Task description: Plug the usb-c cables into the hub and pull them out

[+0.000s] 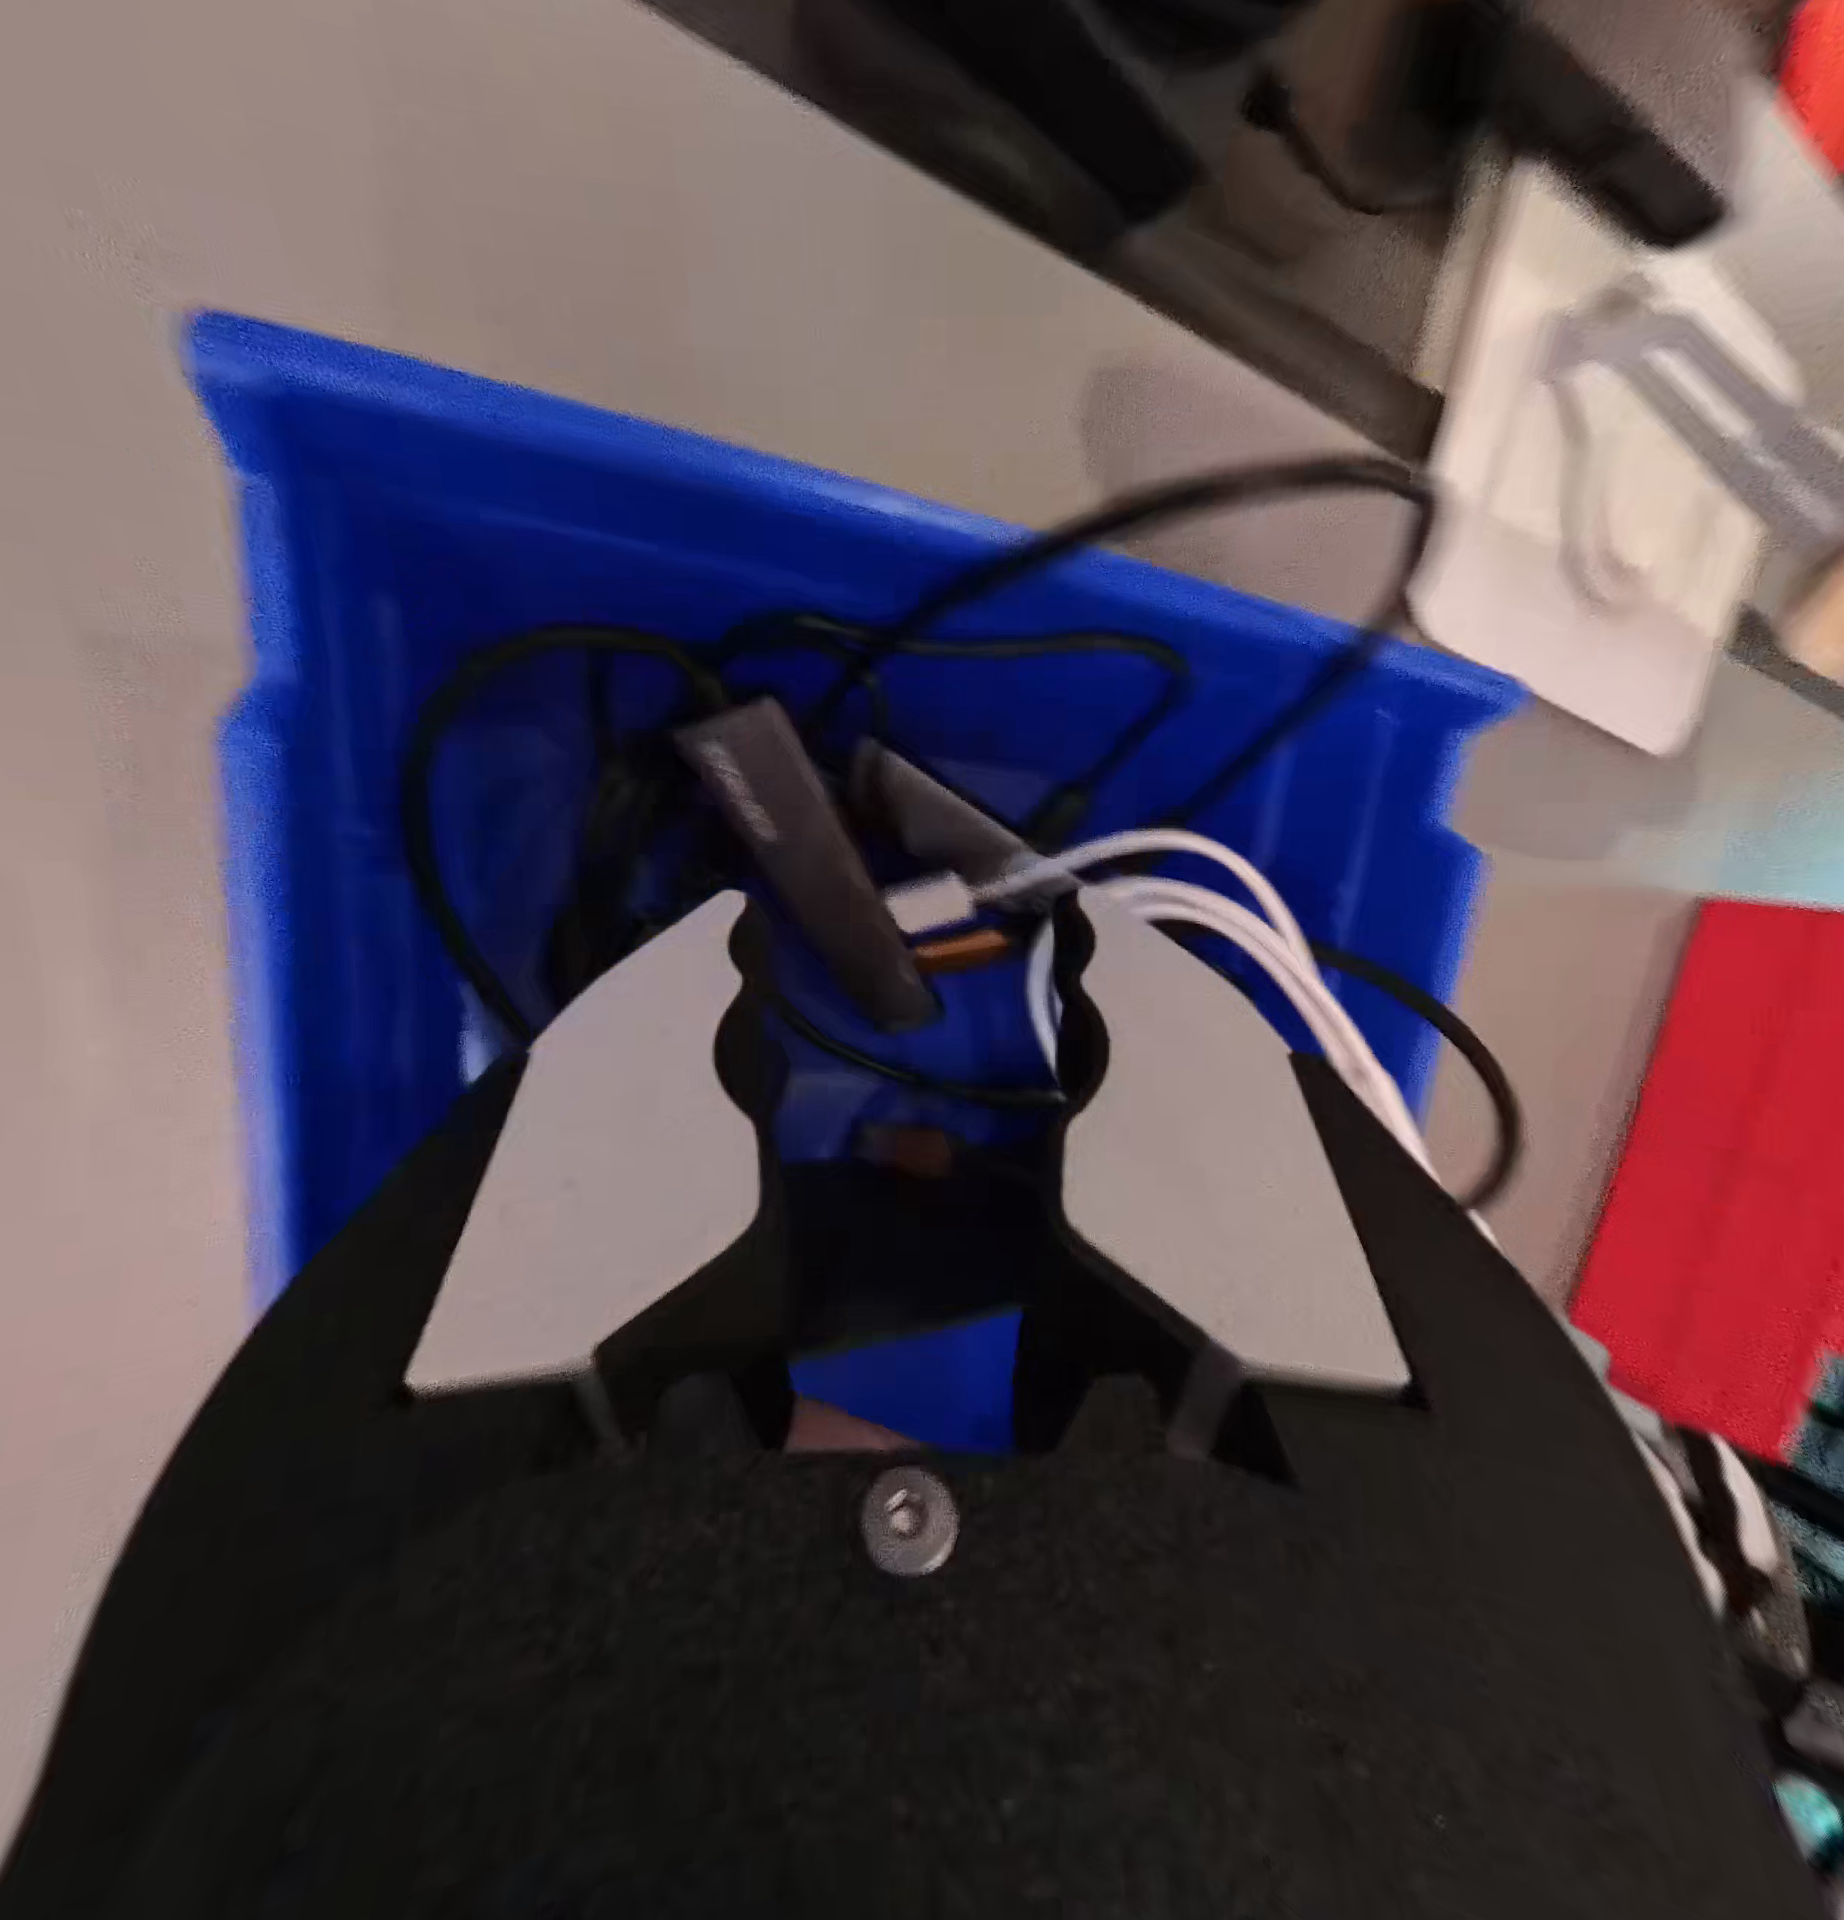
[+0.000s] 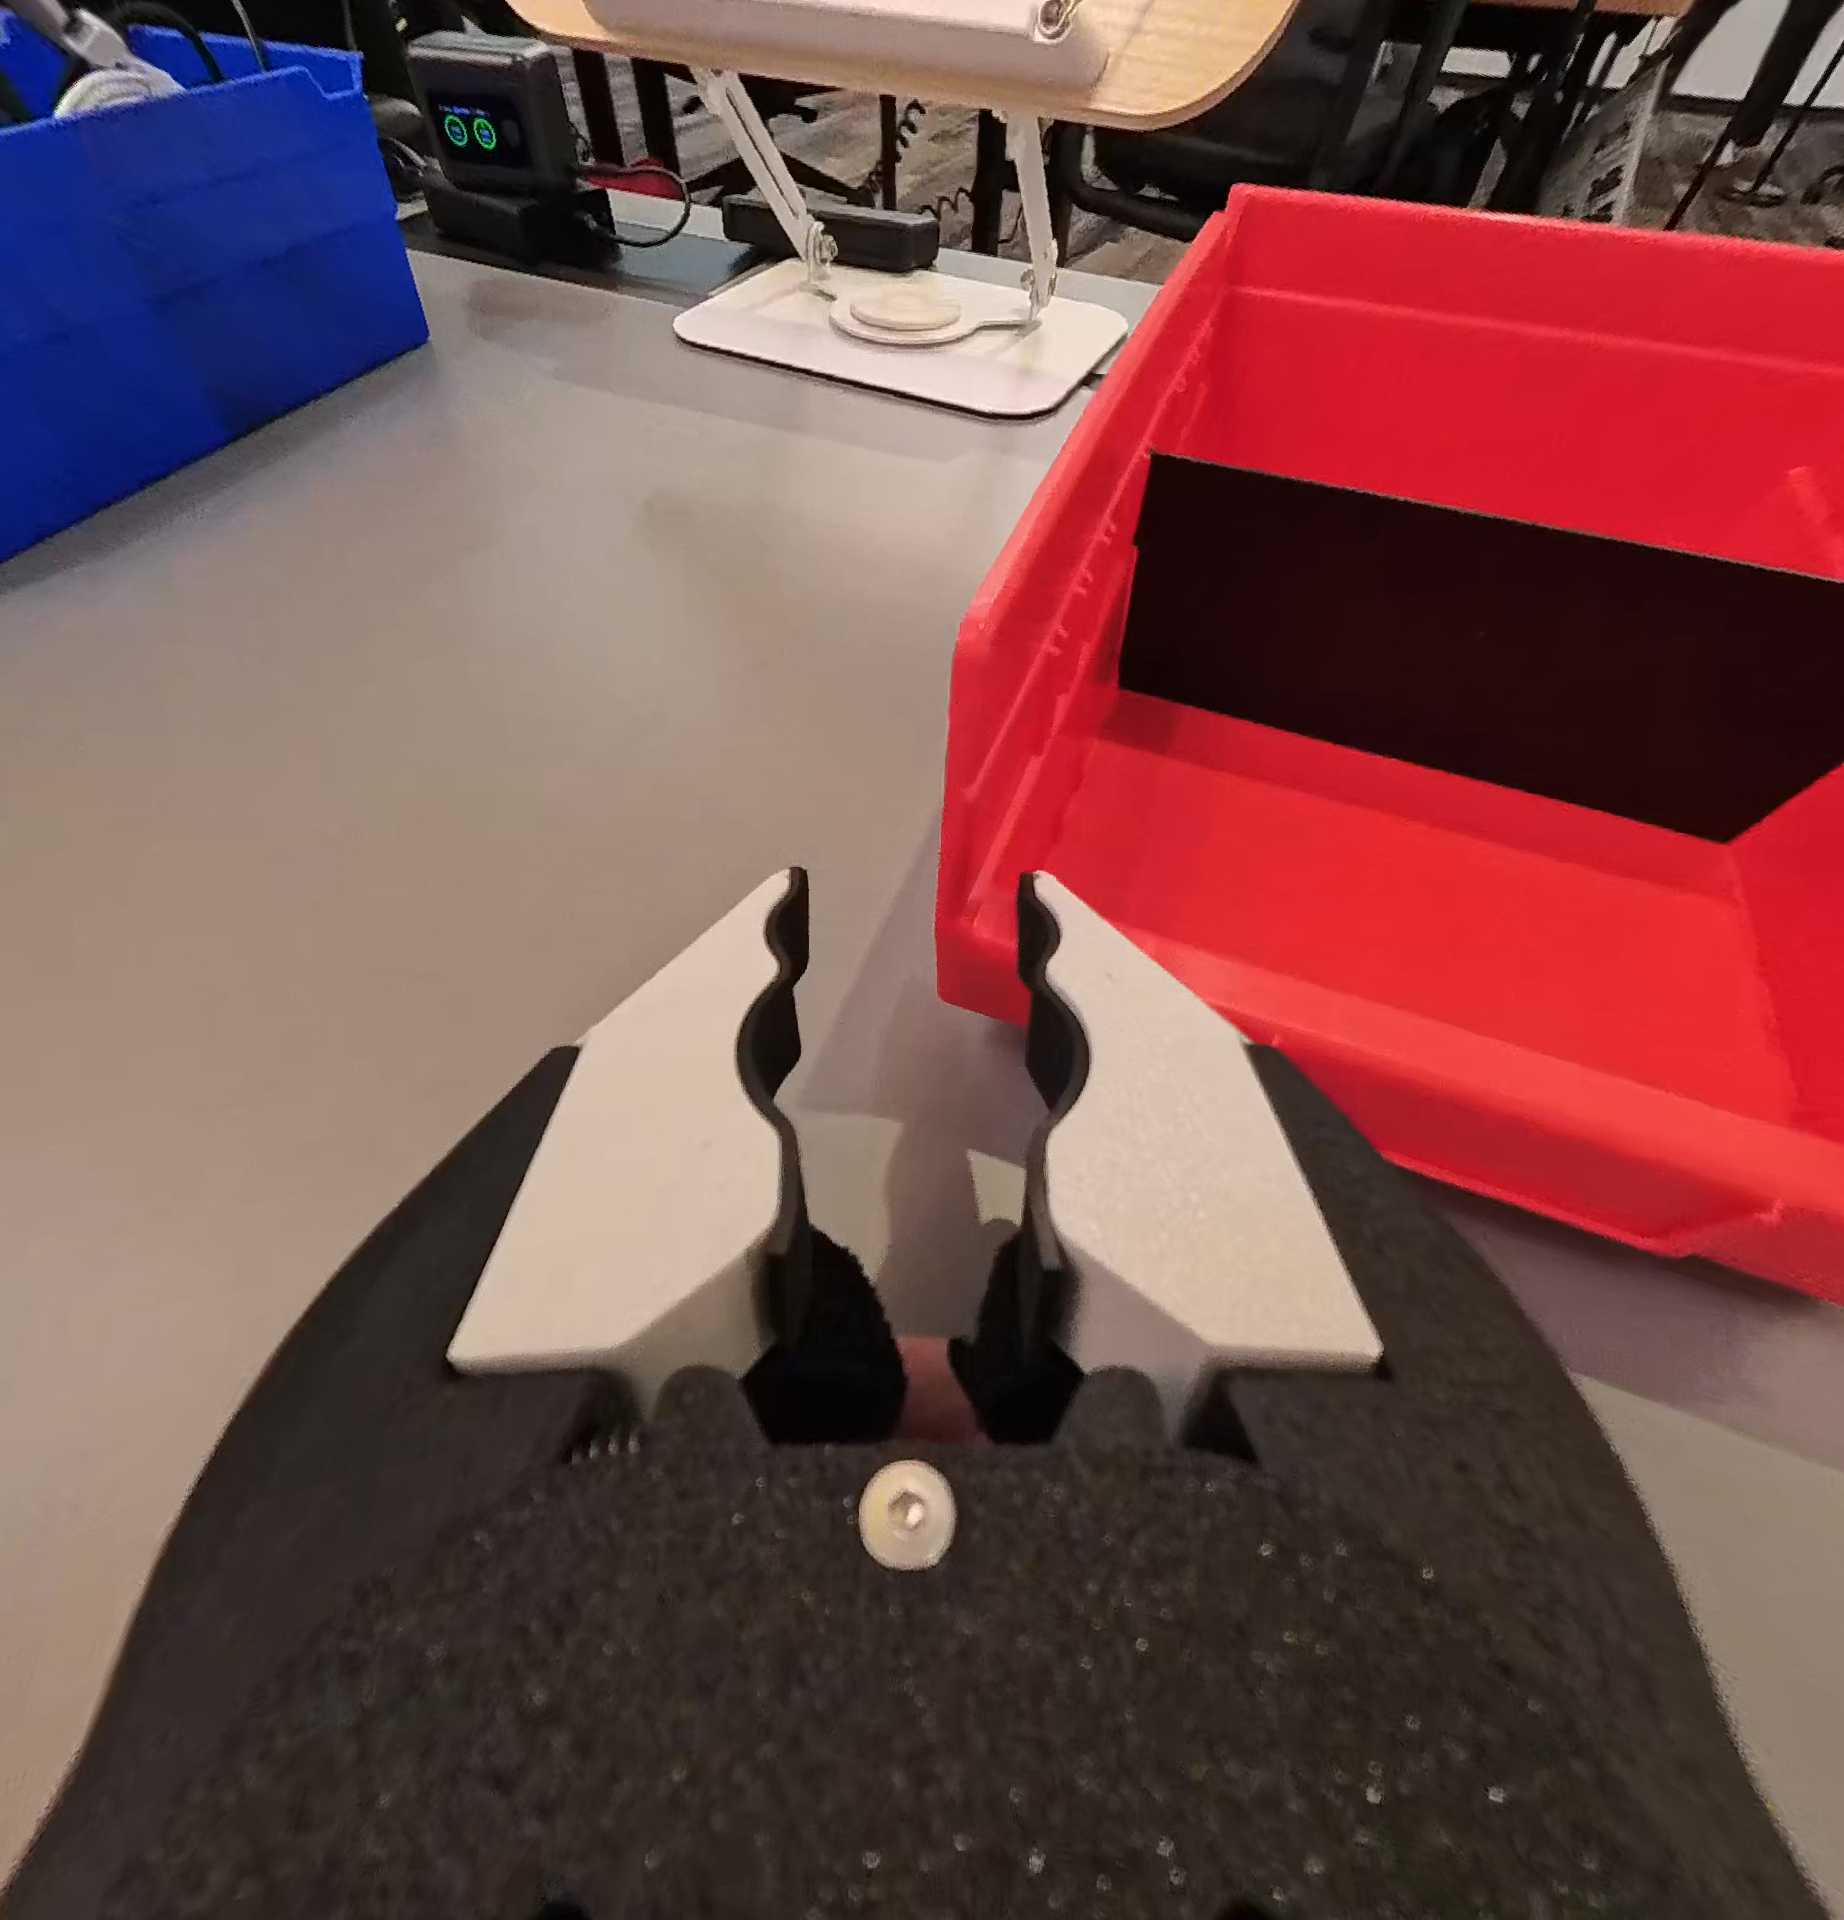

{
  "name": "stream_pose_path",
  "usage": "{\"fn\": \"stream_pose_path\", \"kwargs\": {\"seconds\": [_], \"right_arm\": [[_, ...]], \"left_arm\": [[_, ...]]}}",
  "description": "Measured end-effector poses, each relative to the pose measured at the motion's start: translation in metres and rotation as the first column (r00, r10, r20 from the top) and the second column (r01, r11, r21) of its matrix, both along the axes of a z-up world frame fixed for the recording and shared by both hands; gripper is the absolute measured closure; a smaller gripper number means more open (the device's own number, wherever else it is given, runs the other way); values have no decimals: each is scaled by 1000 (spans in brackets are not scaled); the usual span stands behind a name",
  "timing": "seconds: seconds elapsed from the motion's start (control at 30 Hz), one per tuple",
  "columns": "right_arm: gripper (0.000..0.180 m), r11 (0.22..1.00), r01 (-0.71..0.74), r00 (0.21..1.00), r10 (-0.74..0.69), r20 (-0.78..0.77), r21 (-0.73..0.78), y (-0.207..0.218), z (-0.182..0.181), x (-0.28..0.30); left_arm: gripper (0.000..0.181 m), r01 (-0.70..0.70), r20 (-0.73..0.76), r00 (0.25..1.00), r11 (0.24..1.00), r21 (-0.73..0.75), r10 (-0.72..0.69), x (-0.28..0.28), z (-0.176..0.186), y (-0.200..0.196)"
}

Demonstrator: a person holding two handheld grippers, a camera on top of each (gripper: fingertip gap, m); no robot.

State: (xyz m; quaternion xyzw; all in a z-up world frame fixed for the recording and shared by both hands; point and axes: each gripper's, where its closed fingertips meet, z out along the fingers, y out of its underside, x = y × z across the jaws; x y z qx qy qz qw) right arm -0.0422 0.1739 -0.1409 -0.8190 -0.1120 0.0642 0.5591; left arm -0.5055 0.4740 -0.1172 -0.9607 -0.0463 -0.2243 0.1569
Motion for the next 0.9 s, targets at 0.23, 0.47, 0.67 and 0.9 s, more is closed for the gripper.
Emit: {"fn": "stream_pose_path", "kwargs": {"seconds": [0.23, 0.47, 0.67, 0.9], "right_arm": [[140, 1000, 8, 997, -8, -71, -8, -3, 2, 7], [140, 1000, 13, 996, -14, -90, -10, -6, 2, 12], [140, 1000, 20, 996, -20, -92, -10, -6, 2, 13], [140, 1000, 2, 1000, -2, -27, 7, -7, 3, 4]], "left_arm": [[128, 22, -220, 974, 992, -125, -49, -6, -42, 11], [152, -19, -239, 971, 994, -110, -8, -12, -53, 11], [154, -15, -231, 973, 1000, -3, 13, -16, -38, 8], [155, 69, -315, 949, 958, 279, 23, -15, 34, 8]]}}
